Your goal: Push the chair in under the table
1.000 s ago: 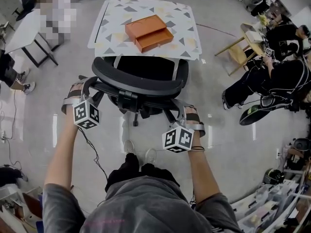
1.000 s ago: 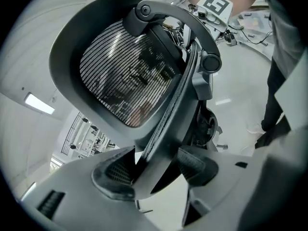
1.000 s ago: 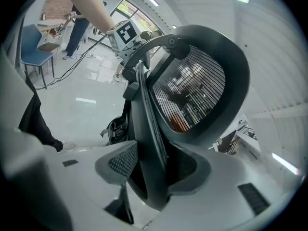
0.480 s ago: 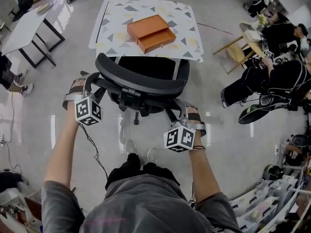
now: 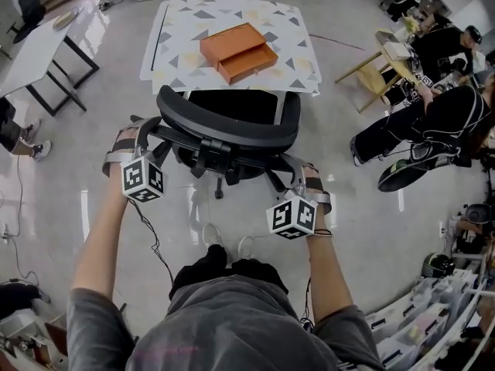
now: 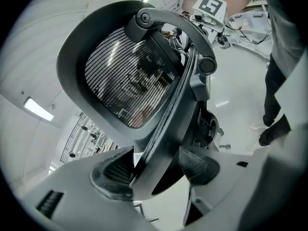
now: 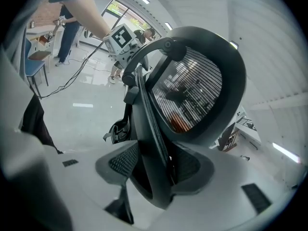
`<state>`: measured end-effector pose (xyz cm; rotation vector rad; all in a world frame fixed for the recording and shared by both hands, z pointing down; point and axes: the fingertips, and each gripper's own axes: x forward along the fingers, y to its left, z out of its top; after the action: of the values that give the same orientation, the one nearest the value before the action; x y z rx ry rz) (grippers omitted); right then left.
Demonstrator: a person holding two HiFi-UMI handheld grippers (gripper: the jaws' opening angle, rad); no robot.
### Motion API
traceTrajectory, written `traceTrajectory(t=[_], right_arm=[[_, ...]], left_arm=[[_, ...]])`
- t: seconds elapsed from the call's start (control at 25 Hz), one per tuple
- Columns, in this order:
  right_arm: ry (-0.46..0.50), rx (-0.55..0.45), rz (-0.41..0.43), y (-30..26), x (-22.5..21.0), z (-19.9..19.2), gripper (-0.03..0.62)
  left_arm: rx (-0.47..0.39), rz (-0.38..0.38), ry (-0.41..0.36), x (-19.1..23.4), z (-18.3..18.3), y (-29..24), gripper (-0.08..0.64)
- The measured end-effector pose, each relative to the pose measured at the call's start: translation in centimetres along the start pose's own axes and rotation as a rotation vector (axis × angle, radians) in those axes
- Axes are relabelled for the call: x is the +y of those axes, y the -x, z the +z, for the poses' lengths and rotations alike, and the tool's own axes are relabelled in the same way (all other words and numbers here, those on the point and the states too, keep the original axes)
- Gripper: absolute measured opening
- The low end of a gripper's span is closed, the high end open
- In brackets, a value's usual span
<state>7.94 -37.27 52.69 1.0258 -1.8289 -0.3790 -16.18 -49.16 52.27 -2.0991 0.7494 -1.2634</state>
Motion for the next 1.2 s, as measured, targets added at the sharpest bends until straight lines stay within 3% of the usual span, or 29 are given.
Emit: traceTrajectory(t=[0.6,1.2], right_arm=[[-0.094,-0.099,-0.033,4.1,-0.9,1.1,0.204],[-0.243,-0.286,-0.025,13.4,-0.6,-0.9,0.204]], left_arm=[[-0.037,0.07,0.086,-0.1,2.0,4.6,0.285],[-0.101,0.198,0.269,-4.6,10.1,14.4,0.252]])
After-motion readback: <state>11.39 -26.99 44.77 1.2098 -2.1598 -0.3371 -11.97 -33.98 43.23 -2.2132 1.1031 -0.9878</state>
